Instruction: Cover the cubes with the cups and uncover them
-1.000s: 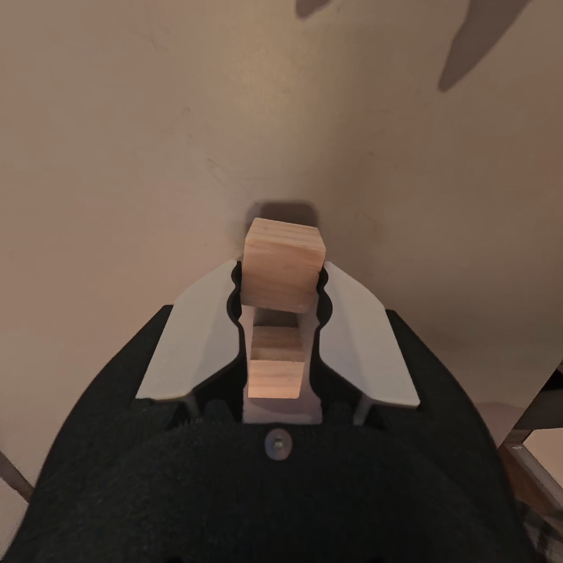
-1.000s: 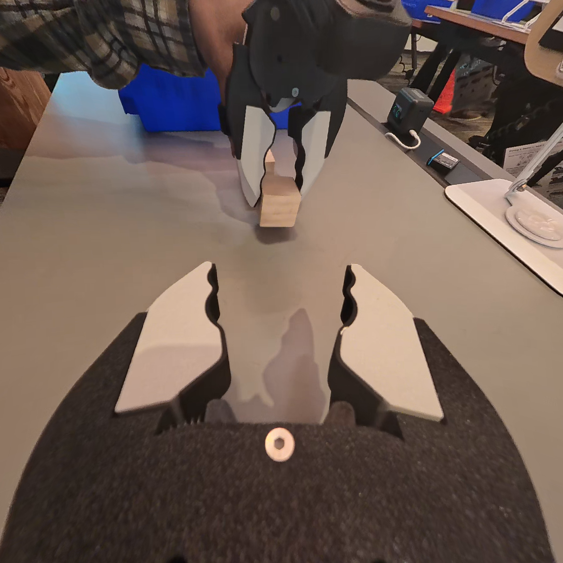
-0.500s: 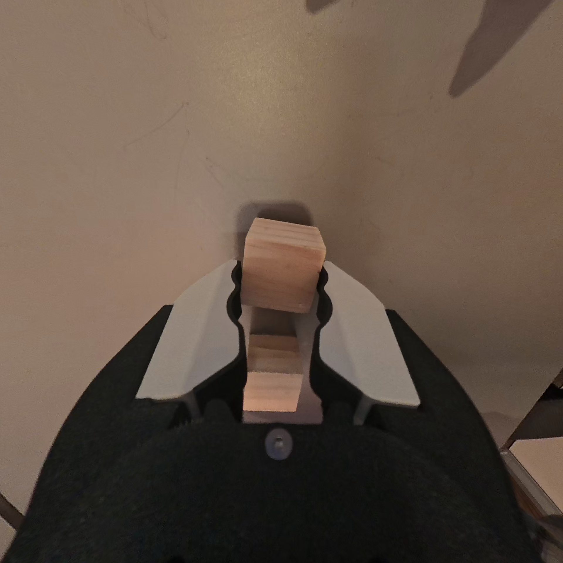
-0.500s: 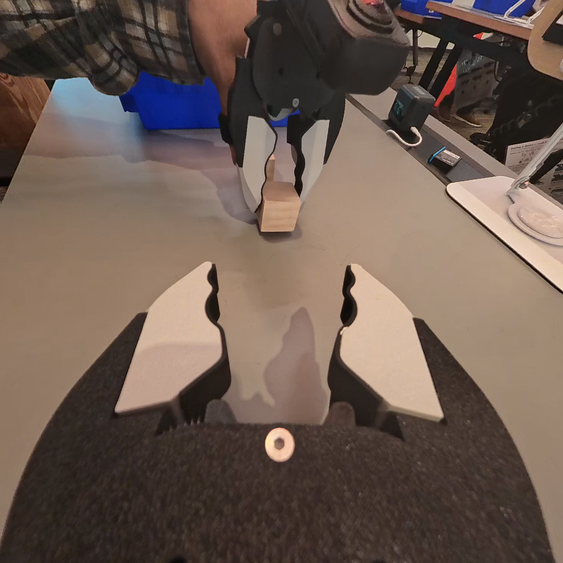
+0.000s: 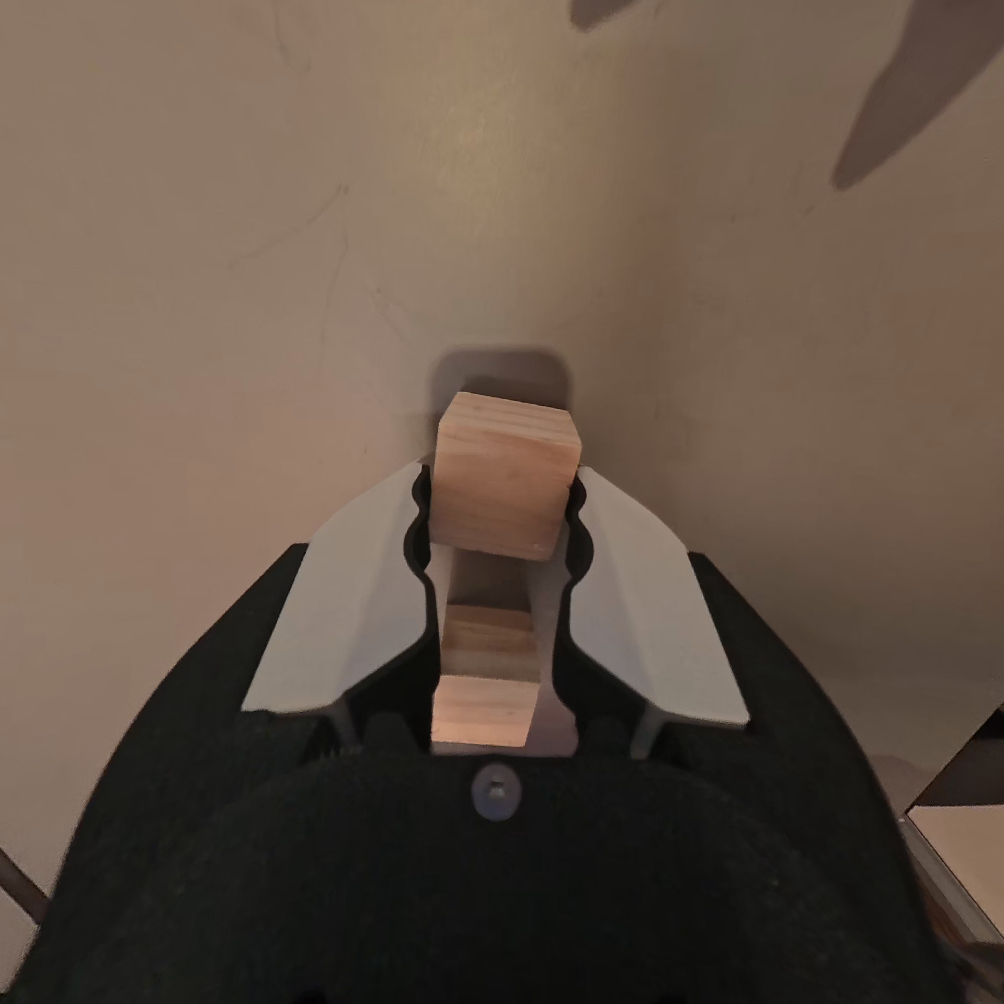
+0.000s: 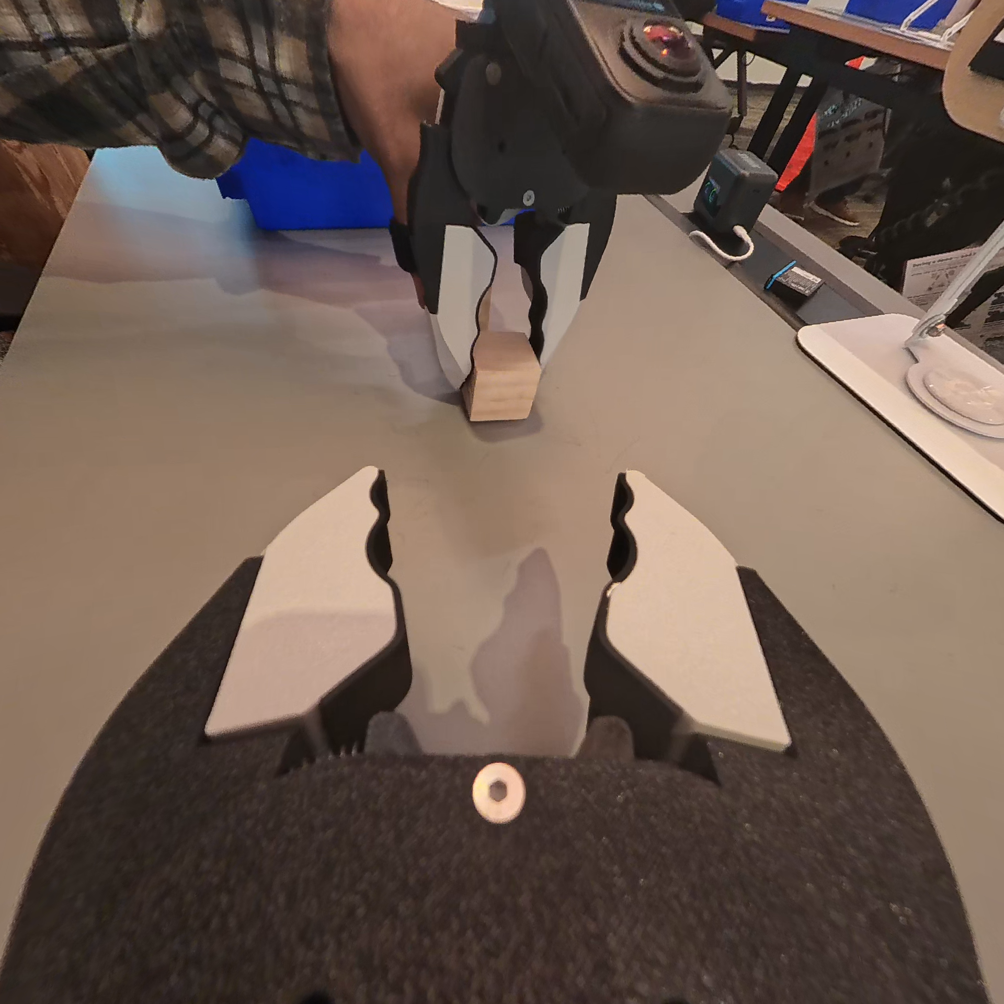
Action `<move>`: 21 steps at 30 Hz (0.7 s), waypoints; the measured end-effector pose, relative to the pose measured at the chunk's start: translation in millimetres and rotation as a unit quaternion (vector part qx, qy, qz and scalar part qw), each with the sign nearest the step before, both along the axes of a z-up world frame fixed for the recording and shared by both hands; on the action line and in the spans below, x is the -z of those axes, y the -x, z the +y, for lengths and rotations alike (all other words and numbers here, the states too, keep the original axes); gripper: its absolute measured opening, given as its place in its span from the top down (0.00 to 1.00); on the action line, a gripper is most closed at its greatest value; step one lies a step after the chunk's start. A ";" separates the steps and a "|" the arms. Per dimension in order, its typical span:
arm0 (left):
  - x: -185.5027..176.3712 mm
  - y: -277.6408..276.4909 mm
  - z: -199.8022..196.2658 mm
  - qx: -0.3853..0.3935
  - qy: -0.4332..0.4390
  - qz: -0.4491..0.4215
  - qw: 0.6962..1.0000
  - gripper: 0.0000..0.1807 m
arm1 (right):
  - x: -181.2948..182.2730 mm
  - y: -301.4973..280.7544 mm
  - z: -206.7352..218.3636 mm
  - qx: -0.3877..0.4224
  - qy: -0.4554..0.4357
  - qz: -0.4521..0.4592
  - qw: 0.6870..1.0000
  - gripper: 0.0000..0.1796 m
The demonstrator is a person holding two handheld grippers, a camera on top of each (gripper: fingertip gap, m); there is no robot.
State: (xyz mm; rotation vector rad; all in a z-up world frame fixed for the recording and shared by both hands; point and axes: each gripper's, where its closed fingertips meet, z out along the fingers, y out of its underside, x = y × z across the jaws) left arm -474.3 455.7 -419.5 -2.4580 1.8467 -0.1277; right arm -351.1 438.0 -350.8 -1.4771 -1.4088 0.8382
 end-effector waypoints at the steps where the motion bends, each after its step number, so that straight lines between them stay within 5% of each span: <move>1: 0.1 0.1 1.0 -0.002 -0.003 0.000 1.000 0.74 | -0.2 0.0 -0.1 0.000 0.000 0.000 1.000 0.56; 5: 1.6 0.6 -0.8 -0.006 0.006 -0.008 1.000 0.73 | -1.0 -0.2 0.0 0.000 0.000 0.003 1.000 0.56; 11: -5.8 6.4 2.3 -0.018 -0.015 -0.014 1.000 0.57 | -1.6 0.2 -0.6 -0.001 -0.001 0.003 1.000 0.56; 21: -158.7 103.8 -20.9 -0.101 -0.140 -0.121 0.978 0.57 | -5.8 1.3 -3.7 -0.006 -0.005 0.010 1.000 0.55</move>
